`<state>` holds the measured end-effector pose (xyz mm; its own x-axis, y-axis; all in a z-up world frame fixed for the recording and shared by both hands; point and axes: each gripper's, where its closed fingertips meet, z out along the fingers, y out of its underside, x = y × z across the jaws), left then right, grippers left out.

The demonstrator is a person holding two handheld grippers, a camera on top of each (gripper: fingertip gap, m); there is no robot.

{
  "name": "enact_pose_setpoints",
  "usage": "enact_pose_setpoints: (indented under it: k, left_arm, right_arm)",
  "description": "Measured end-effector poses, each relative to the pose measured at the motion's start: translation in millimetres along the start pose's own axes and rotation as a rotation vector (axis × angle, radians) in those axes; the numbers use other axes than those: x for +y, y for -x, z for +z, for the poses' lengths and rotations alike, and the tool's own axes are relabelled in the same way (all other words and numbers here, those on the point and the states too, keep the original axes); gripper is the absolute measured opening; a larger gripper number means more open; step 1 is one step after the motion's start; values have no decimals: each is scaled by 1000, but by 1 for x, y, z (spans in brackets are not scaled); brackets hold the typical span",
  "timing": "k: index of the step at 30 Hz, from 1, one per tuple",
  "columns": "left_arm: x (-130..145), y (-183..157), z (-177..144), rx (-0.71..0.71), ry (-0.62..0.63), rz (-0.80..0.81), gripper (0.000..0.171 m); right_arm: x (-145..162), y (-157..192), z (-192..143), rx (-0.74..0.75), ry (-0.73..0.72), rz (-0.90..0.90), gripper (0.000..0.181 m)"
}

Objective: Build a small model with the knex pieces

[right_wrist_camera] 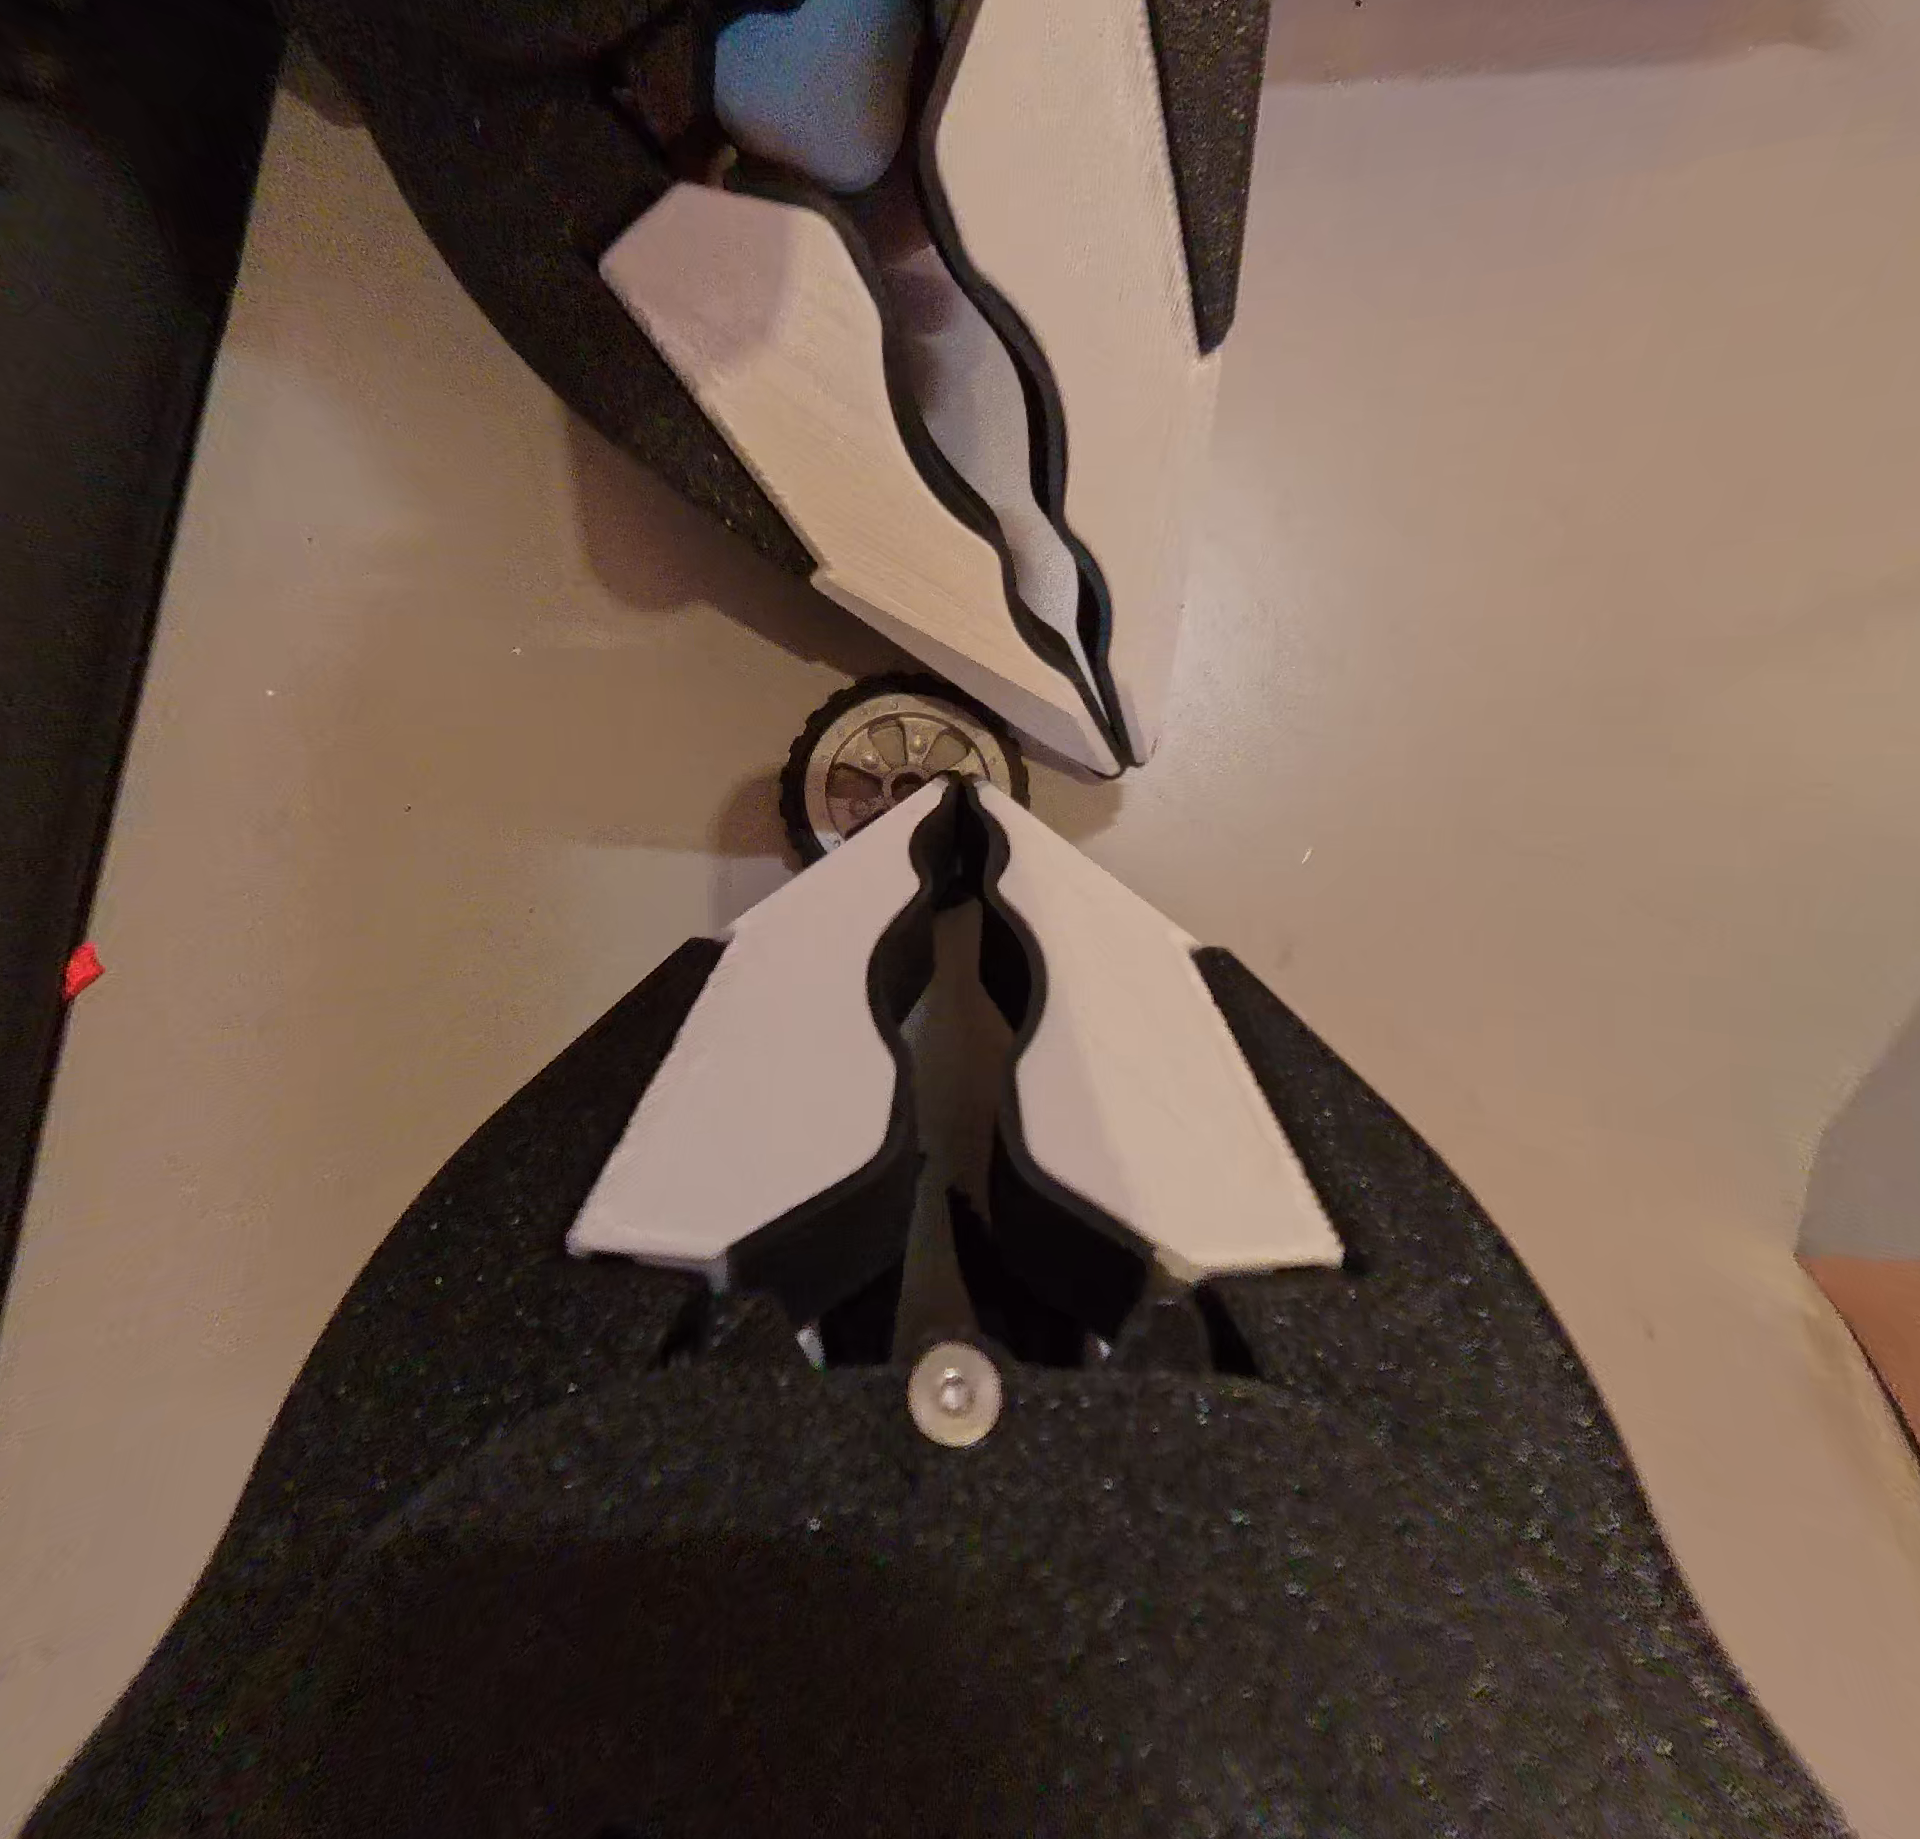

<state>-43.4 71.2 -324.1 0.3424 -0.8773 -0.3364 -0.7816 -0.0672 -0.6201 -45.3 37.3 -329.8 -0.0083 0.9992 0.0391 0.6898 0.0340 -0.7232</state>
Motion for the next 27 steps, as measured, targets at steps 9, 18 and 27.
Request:
enact_pose_setpoints:
  k: [9,18,27]
  left_arm:
    - [4,-26,-26,202,-37,-37,26]
    - [5,-46,-24,308,-40,-10,45]
    - [-2,-77,-38,426,-66,22,53]
  right_arm:
    - [-6,0,-23,-12,-84,20,0]
    - [12,5,-20,-1,21,-8,47]
    - [13,36,-28,-82,18,-56,53]
